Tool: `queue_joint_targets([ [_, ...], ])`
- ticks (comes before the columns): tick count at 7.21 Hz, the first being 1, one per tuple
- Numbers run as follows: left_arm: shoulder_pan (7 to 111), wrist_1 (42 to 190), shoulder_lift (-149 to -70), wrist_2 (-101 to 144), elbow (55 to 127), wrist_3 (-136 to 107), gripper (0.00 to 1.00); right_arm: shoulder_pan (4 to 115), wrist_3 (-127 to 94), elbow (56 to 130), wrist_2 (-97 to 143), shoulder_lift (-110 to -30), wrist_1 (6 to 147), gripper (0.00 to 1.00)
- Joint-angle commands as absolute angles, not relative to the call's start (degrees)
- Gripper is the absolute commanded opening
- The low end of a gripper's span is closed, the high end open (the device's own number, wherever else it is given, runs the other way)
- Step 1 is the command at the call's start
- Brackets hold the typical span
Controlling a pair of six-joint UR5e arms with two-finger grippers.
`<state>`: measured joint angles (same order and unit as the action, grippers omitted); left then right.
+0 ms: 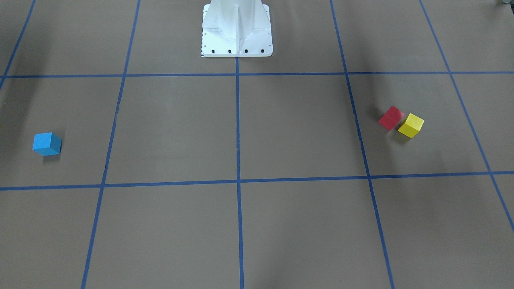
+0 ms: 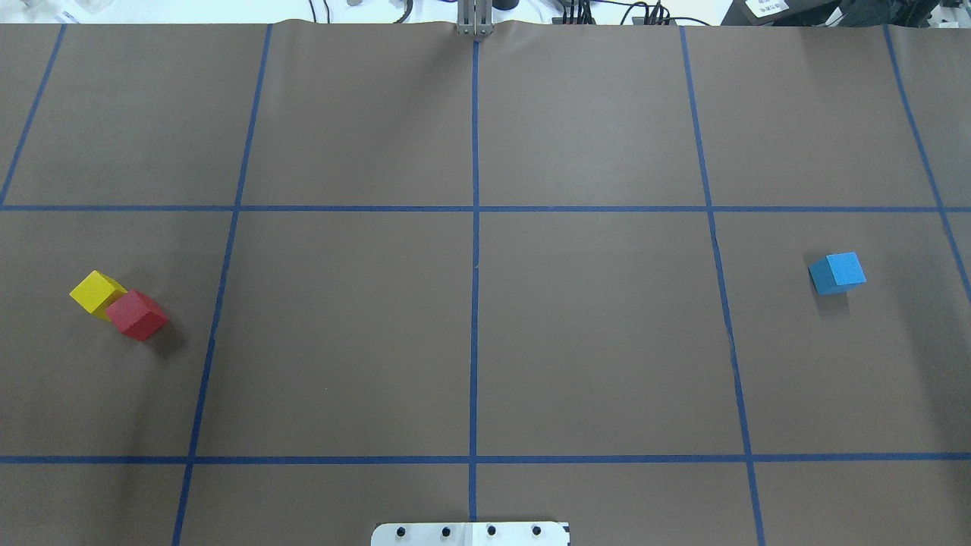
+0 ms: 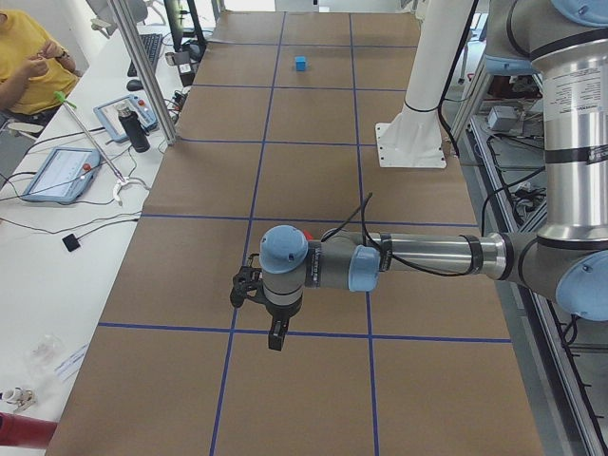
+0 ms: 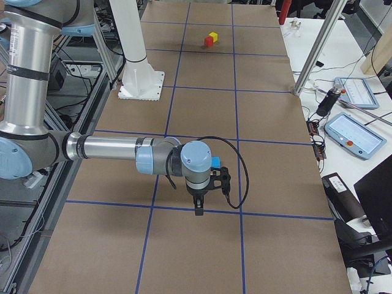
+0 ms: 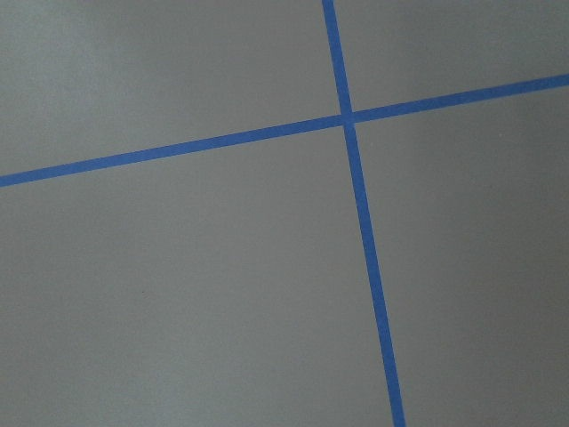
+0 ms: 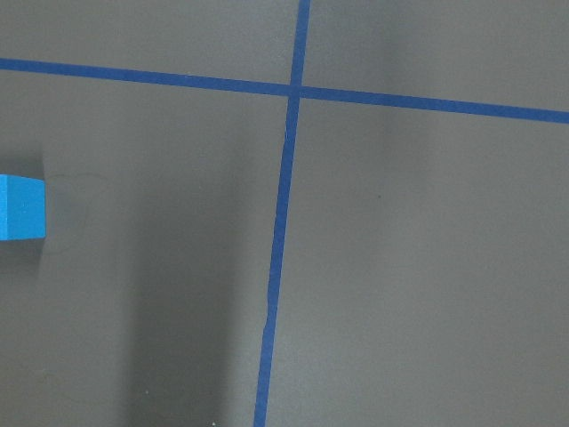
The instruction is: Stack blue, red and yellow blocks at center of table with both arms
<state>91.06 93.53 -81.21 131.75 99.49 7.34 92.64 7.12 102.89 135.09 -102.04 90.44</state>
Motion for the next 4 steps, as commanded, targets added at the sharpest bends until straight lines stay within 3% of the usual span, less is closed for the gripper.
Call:
queue_joint_targets([
  [1,90.5,93.3,-81.3,131.8,100.6,6.9,1.0,92.6,7.2,102.9,135.1,-102.0,90.0,1.0],
  [4,90.4,93.4,-81.6,131.5,100.7,6.8,1.0,92.6,7.0,102.7,134.7,-102.1,88.0,1.0],
])
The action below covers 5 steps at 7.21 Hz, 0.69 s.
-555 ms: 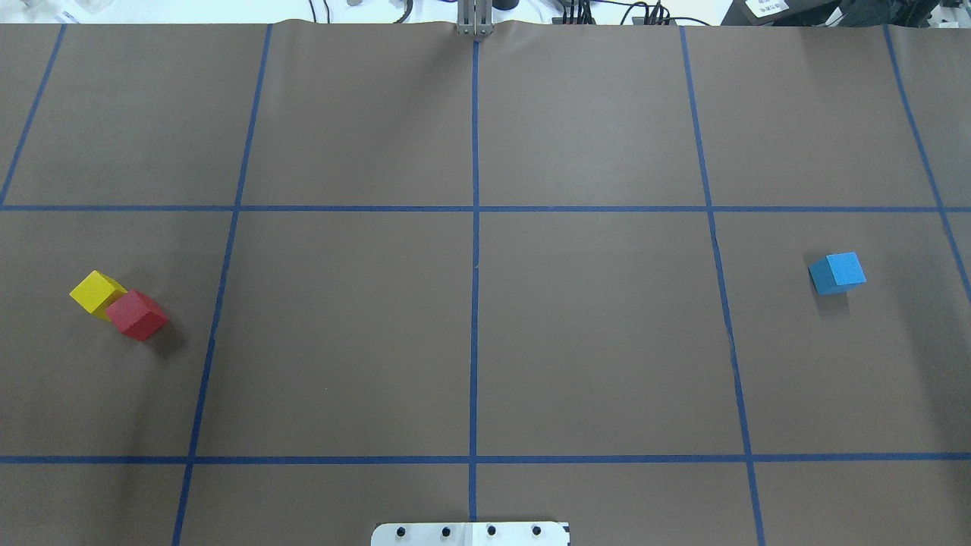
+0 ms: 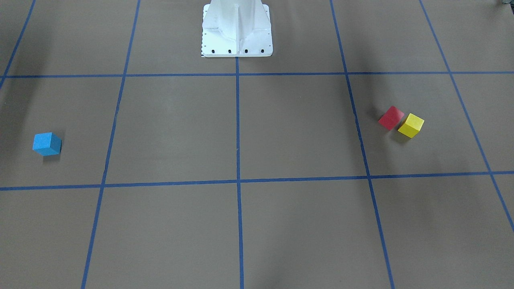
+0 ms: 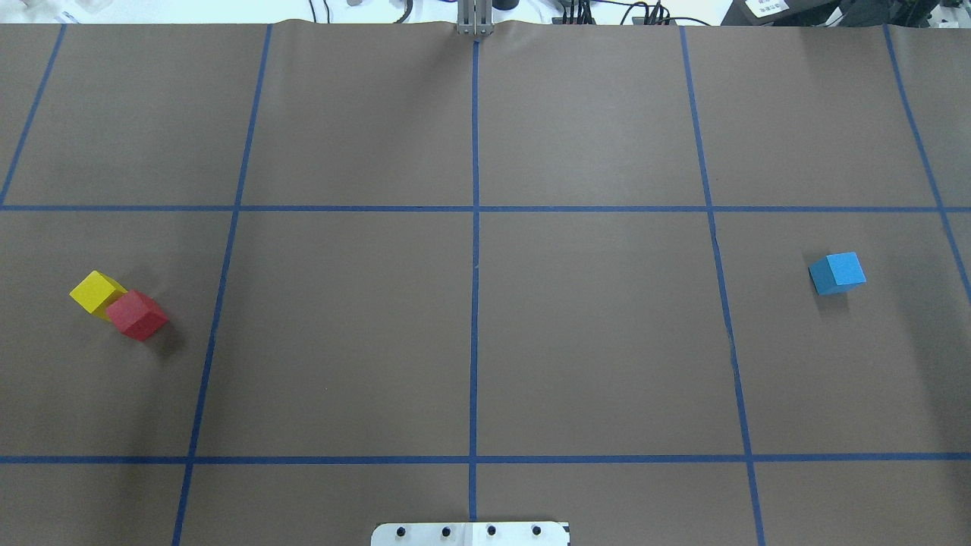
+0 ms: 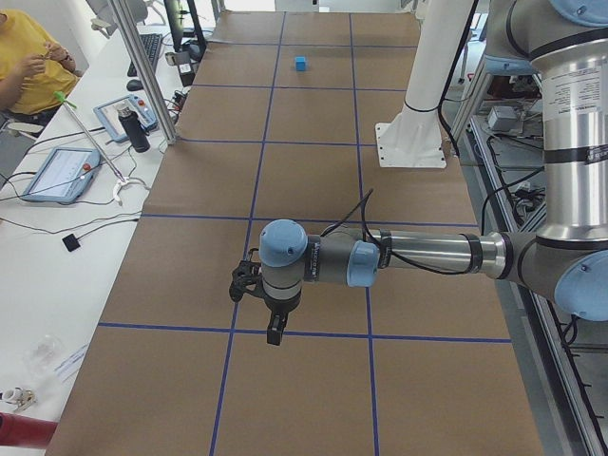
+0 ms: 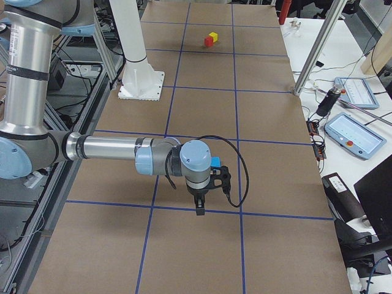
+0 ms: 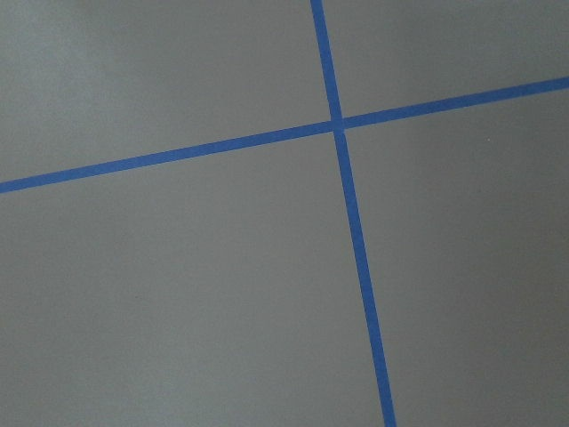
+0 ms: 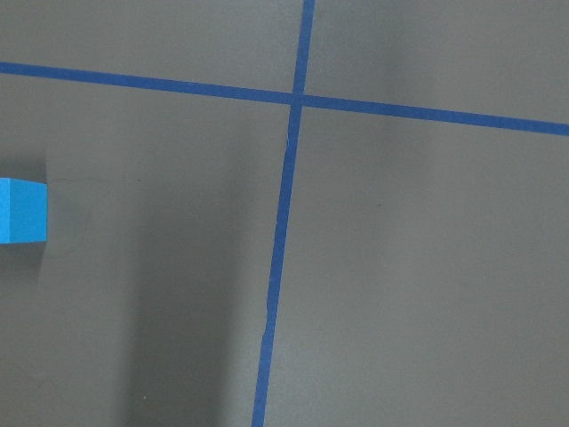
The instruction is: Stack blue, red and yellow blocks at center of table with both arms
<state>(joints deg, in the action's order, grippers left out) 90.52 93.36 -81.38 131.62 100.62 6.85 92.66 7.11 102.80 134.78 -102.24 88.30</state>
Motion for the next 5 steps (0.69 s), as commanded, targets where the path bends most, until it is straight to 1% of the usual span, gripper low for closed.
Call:
queue_joint_targets([
  [1,90.5,93.4,-81.6,131.7,101.6,6.8,1.0,92.6,6.9,102.8,135.9,-102.0,85.8,1.0],
  [3,90.5,95.5,-81.7,131.7,103.4,6.9,1.0,92.6,6.8,101.1,136.2,-101.5,73.2,1.0],
  [4,90.5,100.6,-81.7,131.7,103.4,6.7,1.0,92.5,6.5,100.5,138.3,-101.3,71.0,1.0],
  [5,90.5,108.4,-84.1,131.3,102.3,6.8,1.0,92.5,4.7,99.2,143.6,-101.1,70.8,1.0],
])
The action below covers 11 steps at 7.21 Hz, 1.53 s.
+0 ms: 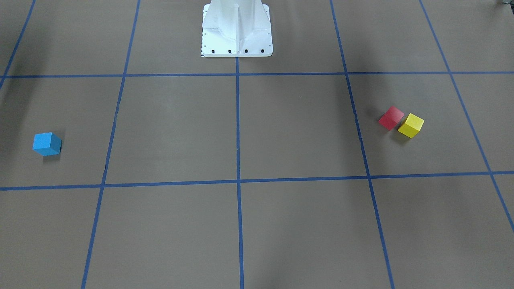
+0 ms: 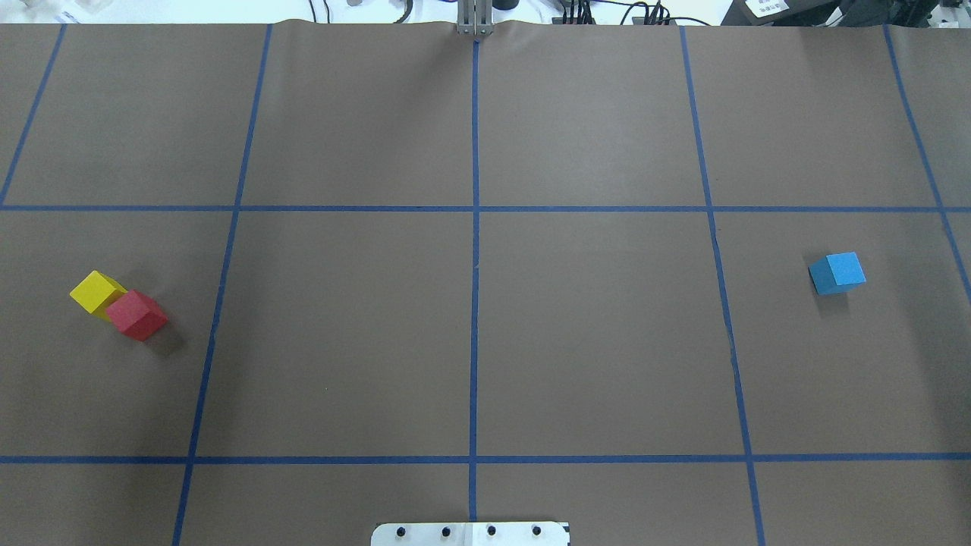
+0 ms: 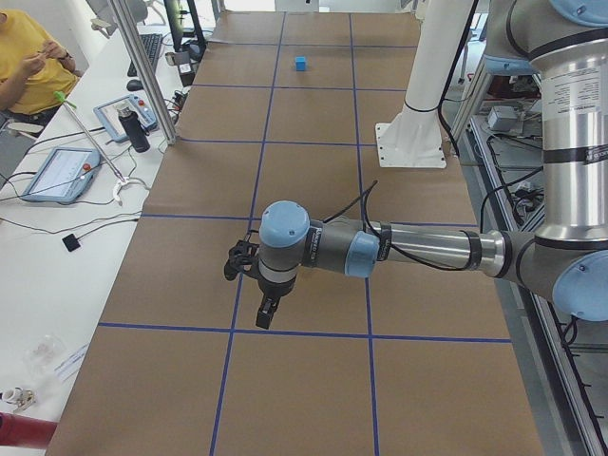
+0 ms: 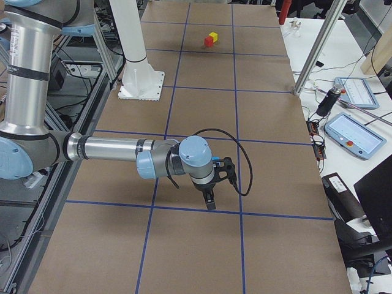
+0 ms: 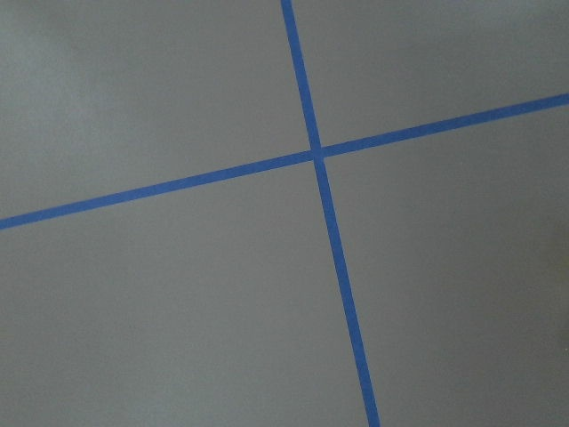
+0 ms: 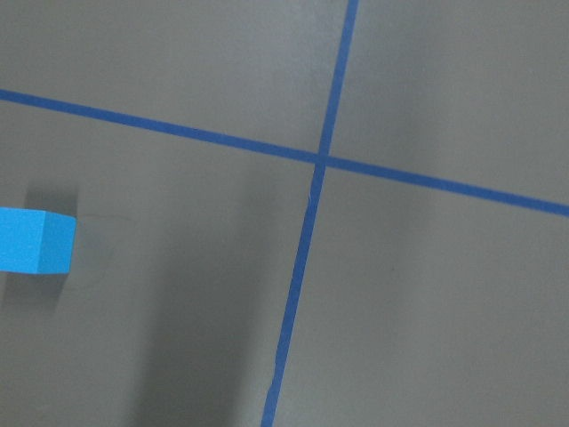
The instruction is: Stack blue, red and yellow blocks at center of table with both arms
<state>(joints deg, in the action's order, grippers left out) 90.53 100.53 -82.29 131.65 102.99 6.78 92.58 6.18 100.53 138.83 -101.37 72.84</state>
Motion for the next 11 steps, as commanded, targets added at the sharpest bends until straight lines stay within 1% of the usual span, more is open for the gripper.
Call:
queue_joint_targets([
  [1,90.5,111.2,-87.1,131.4,100.6,6.5,1.0,92.5,4.5,98.7,145.6,-100.7,70.5,1.0],
  [2,90.4,111.7,-88.4,131.7,98.8,6.7,1.0,91.2,3.6,99.0,145.5,-100.7,67.0,1.0],
  [3,90.4,111.9,-88.4,131.8,98.8,6.8,1.0,86.7,-2.1,99.4,144.1,-100.5,66.0,1.0],
  [4,90.4,112.0,-88.3,131.8,98.8,6.9,1.0,82.3,-12.5,100.7,140.3,-99.8,62.4,0.99],
  [5,90.4,112.1,-88.4,131.8,98.8,6.9,1.0,77.0,-25.0,100.7,135.9,-100.4,55.0,0.99],
  [6,90.4,112.1,-88.3,131.9,98.9,6.9,1.0,71.0,-32.6,100.7,129.3,-100.5,52.1,0.98],
  [8,90.4,112.2,-88.2,131.9,98.9,7.0,1.0,58.4,-43.3,100.6,115.3,-98.4,51.9,0.99],
  [9,90.4,112.2,-88.2,131.9,98.9,7.0,1.0,53.5,-46.7,100.4,111.9,-97.0,51.9,0.99],
  [11,90.4,112.2,-88.2,131.9,98.8,7.0,1.0,48.6,-46.8,99.8,109.7,-95.3,50.9,1.0],
])
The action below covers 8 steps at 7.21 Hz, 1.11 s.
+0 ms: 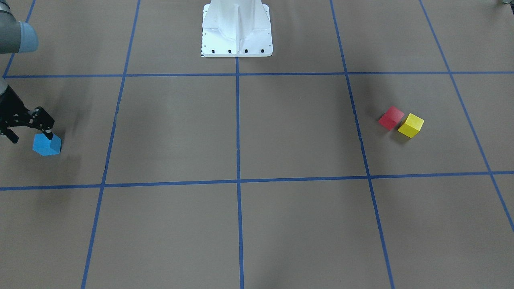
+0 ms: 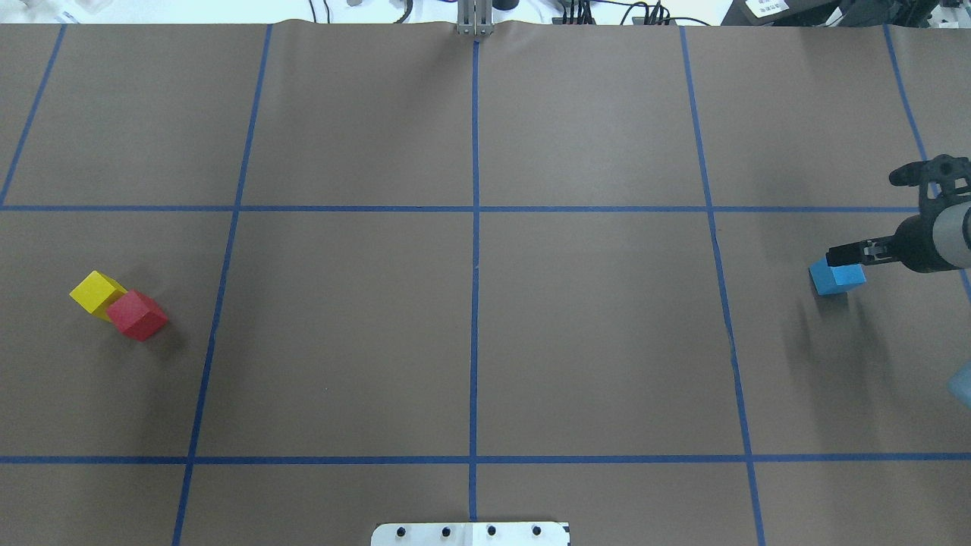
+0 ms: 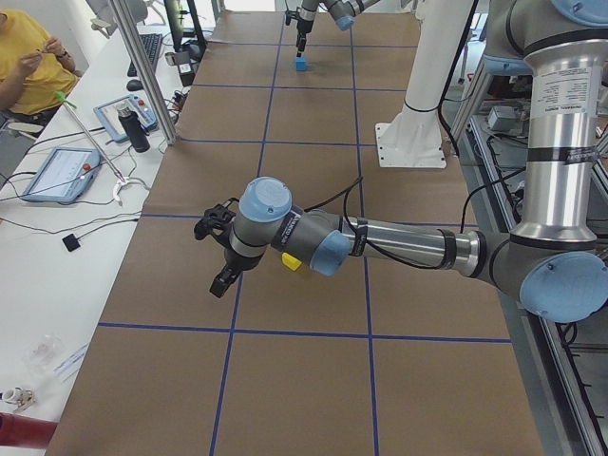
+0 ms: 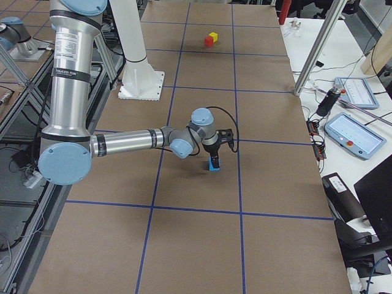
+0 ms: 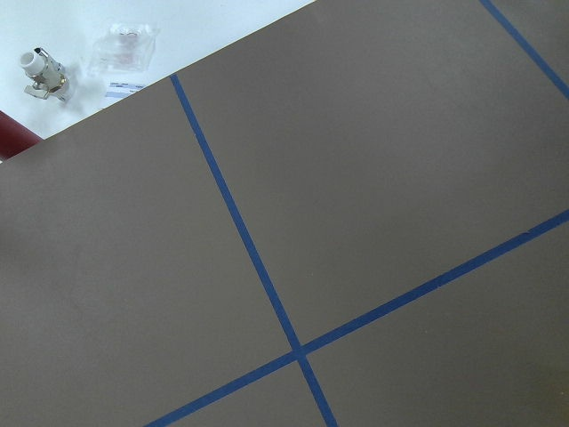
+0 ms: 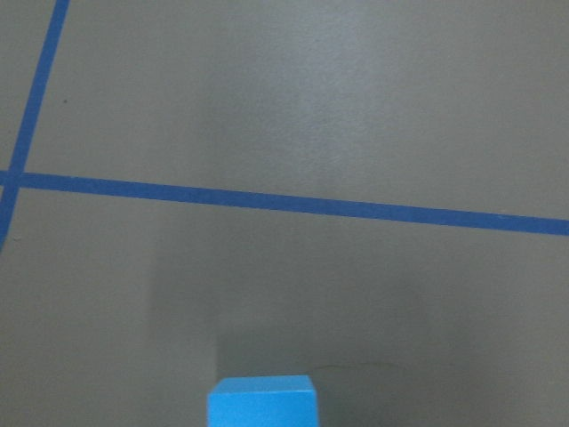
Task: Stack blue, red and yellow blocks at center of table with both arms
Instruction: 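Lower the right gripper onto the blue block and close it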
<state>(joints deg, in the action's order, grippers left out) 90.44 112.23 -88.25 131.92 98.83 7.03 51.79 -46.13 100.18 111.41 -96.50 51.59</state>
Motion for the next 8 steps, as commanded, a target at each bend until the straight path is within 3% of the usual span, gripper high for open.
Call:
queue_joint_targets([
  [1,90.4,112.2,-88.2,131.9,98.8,7.0,1.0,48.6,-46.1,98.1,109.5,-95.3,50.7,1.0],
  [8,90.4,113.3,-88.2,131.9,98.8,6.9,1.0,53.0,-40.3,97.8,112.8,-95.2,52.9,1.0],
])
